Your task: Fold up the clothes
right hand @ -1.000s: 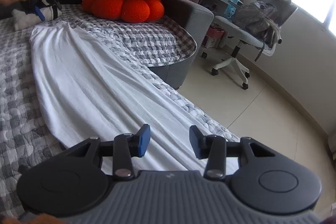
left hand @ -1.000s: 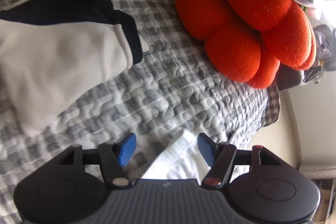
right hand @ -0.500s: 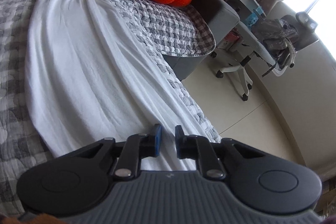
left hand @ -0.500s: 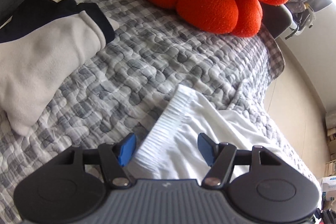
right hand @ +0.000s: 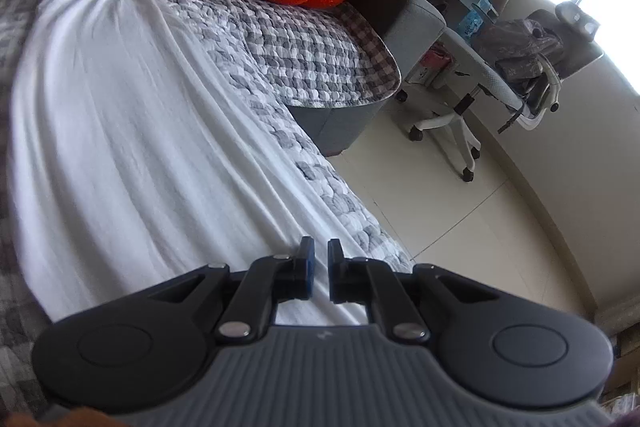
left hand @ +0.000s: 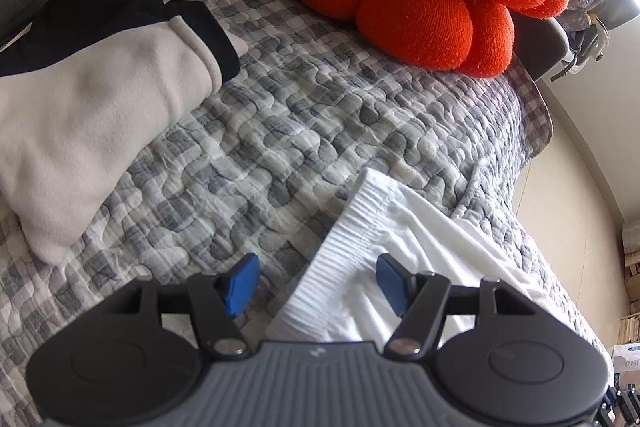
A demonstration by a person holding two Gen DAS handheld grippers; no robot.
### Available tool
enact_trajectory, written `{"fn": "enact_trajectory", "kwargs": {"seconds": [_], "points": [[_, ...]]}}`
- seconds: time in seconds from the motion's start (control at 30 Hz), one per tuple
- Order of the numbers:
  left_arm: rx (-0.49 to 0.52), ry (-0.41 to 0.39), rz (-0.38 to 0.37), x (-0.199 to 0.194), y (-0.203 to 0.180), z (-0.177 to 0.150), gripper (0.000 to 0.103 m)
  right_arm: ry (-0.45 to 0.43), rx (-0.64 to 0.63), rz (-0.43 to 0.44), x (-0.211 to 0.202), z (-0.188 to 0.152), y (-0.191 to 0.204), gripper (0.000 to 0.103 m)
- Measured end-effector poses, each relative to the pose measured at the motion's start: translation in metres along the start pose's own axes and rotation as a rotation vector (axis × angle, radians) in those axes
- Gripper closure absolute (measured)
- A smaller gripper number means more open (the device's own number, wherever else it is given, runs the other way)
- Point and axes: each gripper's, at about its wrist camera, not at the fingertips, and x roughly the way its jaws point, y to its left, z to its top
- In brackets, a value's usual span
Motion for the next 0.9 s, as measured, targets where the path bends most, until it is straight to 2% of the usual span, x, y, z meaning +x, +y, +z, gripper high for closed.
{"fn": "enact_trajectory", "kwargs": {"seconds": [0.07, 0.13, 0.23, 0.4, 0.47, 0.53, 0.63, 0.7, 0.73, 0.77, 0.87, 0.9], "points": [[0.002, -0.009, -0.008, -0.003, -0.001, 0.001, 0.037, -0.027, 0.05, 0.045, -0.005, 0.005, -0.006, 0.07], [0.06, -0.035, -0.028, -0.009, -0.011, -0.001, 0.039, -0.03, 0.063, 0.071, -0.005, 0.008, -0.008, 0.064], [0.182, -0.072, -0.063, -0.017, -0.034, -0.006, 0.039, 0.009, 0.038, 0.092, 0.002, 0.01, -0.009, 0.064], [0.525, -0.127, -0.147, -0.028, -0.104, -0.032, 0.038, 0.01, 0.084, 0.162, 0.001, 0.008, -0.026, 0.065], [0.667, -0.126, -0.184, -0.029, -0.135, -0.046, 0.037, 0.027, 0.097, 0.195, 0.003, 0.005, -0.034, 0.069], [0.774, -0.103, -0.243, -0.023, -0.164, -0.061, 0.037, 0.05, 0.091, 0.213, 0.008, 0.004, -0.038, 0.074], [0.87, -0.021, -0.352, -0.005, -0.199, -0.076, 0.037, 0.061, 0.074, 0.24, 0.014, 0.006, -0.039, 0.074], [0.905, -0.011, -0.385, 0.005, -0.213, -0.084, 0.038, 0.056, 0.052, 0.245, 0.015, 0.006, -0.036, 0.088], [0.923, -0.017, -0.394, 0.008, -0.219, -0.088, 0.042, 0.051, 0.039, 0.243, 0.015, 0.005, -0.034, 0.096], [0.95, -0.031, -0.405, 0.01, -0.221, -0.091, 0.058, 0.044, 0.024, 0.239, 0.013, 0.004, -0.032, 0.1], [0.988, -0.09, -0.436, 0.015, -0.215, -0.097, 0.087, 0.004, -0.025, 0.203, 0.004, -0.001, -0.023, 0.102], [0.996, -0.1, -0.455, 0.017, -0.212, -0.097, 0.09, -0.015, -0.034, 0.194, 0.0, -0.004, -0.021, 0.102]]}}
